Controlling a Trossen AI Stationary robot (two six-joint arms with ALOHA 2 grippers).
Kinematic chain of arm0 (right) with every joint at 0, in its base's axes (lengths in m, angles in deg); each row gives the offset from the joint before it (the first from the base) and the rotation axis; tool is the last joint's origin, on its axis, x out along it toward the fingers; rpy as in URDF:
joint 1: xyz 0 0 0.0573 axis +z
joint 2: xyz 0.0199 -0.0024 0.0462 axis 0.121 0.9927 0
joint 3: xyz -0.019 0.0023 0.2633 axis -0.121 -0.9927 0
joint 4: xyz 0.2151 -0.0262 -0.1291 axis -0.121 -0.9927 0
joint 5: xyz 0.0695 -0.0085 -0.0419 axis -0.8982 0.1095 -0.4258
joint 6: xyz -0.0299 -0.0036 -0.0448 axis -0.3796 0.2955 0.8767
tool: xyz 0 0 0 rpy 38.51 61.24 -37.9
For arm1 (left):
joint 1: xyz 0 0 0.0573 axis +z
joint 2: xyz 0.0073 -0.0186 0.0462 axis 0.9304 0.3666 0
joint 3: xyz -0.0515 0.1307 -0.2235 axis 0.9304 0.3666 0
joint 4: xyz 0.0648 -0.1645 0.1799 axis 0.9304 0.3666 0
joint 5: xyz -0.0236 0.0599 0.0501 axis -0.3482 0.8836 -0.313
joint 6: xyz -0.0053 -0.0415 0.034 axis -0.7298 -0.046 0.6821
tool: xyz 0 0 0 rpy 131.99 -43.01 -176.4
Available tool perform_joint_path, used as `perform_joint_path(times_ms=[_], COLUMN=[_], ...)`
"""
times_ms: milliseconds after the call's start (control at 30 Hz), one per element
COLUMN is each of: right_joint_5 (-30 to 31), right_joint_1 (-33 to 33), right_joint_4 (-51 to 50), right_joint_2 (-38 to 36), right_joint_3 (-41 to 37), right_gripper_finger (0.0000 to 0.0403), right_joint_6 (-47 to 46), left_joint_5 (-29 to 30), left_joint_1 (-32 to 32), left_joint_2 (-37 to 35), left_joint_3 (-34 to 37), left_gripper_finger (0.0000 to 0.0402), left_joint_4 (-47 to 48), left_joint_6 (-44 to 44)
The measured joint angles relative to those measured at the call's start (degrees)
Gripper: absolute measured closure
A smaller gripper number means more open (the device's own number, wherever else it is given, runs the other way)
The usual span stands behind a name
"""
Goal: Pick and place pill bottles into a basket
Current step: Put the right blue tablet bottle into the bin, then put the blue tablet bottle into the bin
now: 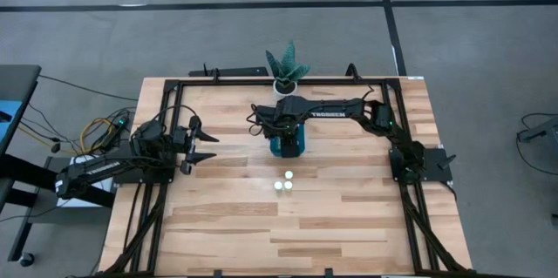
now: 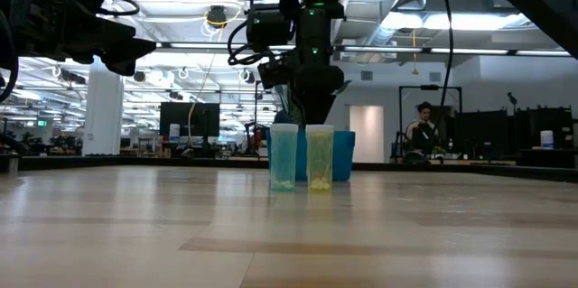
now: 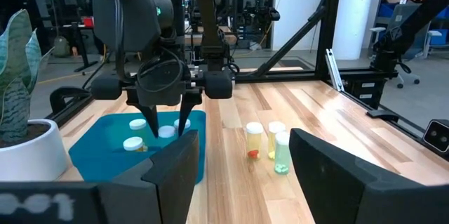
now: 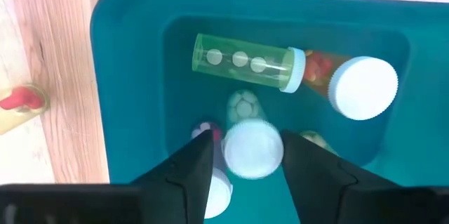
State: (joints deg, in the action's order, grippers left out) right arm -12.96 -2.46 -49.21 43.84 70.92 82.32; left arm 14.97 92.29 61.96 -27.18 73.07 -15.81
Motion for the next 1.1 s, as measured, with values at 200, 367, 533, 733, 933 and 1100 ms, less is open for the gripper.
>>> perform_joint_path(times_ms=[200, 367, 533, 733, 933, 1100], right_joint_5=[0.02, 0.03, 0.04, 1.33, 3.26, 3.19], right_joint_1=[0.0, 0.0, 0.0, 1.18, 6.49, 12.87], right_joint_4=[-0.63, -2.25, -4.8, -10.25, -11.14, -12.38], right_joint_2=[0.0, 0.0, 0.0, -0.91, -6.26, -8.8], right_joint_3=[0.31, 3.02, 6.32, 12.11, 13.75, 13.7], right_gripper_finger=[0.0235, 0.0232, 0.0228, 0.0223, 0.0227, 0.0232], right_joint_6=[0.0, 0.0, 0.31, -4.34, -21.11, -27.14], left_joint_5=[0.0, 0.0, 0.0, 0.0, 0.02, 0.0], left_joint_1=[0.02, 0.02, 0.01, 0.0, 0.02, 0.02], left_joint_2=[0.0, 0.0, 0.0, 0.0, 0.0, -0.02], left_joint_3=[0.0, 0.0, 0.0, 0.0, 0.0, 0.0], left_gripper_finger=[0.0189, 0.0189, 0.0189, 0.0189, 0.0189, 0.0189], left_joint_4=[0.02, 0.02, 0.02, 0.02, 0.01, 0.0], left_joint_6=[0.0, 0.0, 0.0, 0.0, 0.0, 0.0])
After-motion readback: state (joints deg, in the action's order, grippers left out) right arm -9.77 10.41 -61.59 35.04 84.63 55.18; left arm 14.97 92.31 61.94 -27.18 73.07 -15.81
